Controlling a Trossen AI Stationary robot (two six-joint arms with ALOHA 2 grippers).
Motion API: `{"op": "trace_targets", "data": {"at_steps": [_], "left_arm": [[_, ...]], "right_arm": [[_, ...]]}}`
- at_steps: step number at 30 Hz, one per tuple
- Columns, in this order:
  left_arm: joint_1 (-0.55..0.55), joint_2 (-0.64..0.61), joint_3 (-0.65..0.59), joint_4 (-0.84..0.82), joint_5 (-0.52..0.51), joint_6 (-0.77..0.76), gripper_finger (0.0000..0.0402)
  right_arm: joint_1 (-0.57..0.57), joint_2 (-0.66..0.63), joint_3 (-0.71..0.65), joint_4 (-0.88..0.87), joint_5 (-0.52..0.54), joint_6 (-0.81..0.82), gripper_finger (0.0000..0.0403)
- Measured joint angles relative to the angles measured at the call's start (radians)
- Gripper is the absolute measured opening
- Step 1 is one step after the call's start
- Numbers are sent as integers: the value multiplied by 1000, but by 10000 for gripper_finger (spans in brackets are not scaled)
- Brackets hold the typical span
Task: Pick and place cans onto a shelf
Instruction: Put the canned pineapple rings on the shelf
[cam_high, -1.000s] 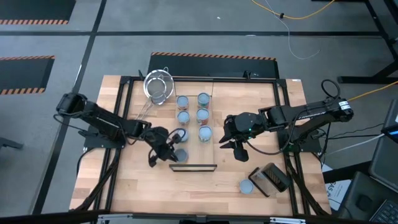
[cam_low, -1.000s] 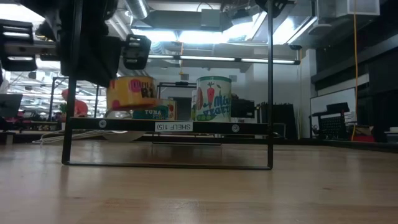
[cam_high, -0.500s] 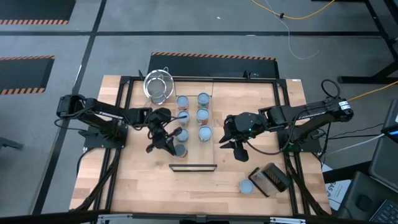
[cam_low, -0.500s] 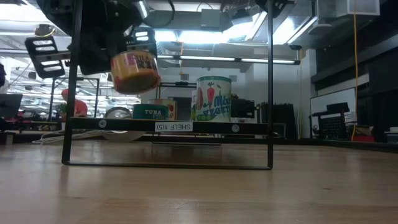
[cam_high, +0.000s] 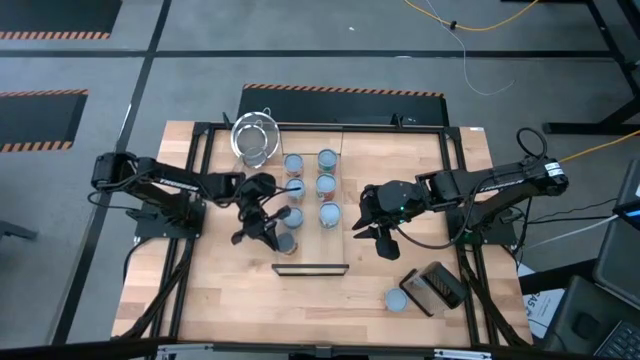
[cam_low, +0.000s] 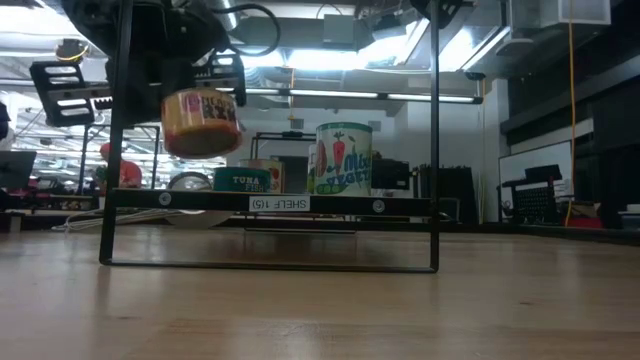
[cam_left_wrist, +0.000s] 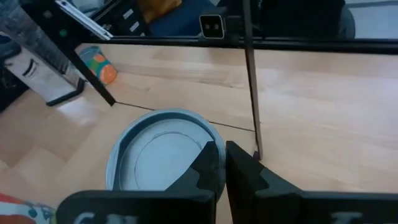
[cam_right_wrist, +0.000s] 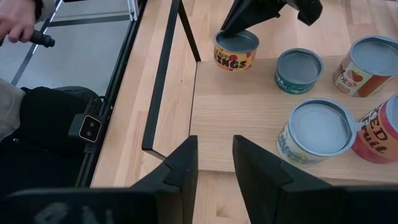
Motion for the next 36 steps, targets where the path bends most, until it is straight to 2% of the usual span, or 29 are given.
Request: {"op": "trace_targets", "data": {"at_steps": [6,13,18,36], "left_arm": [[-33,2,0,-1,-90,-8,6],[-66,2,0,0,-114,-26,15],[-87,2,0,2,-183,-34,22],[-158,2,0,8,-328,-37,28]], "right_arm": [[0,0,0,0,0,0,106],[0,0,0,0,0,0,106],[0,0,0,0,0,0,106],[0,0,0,0,0,0,106]]}}
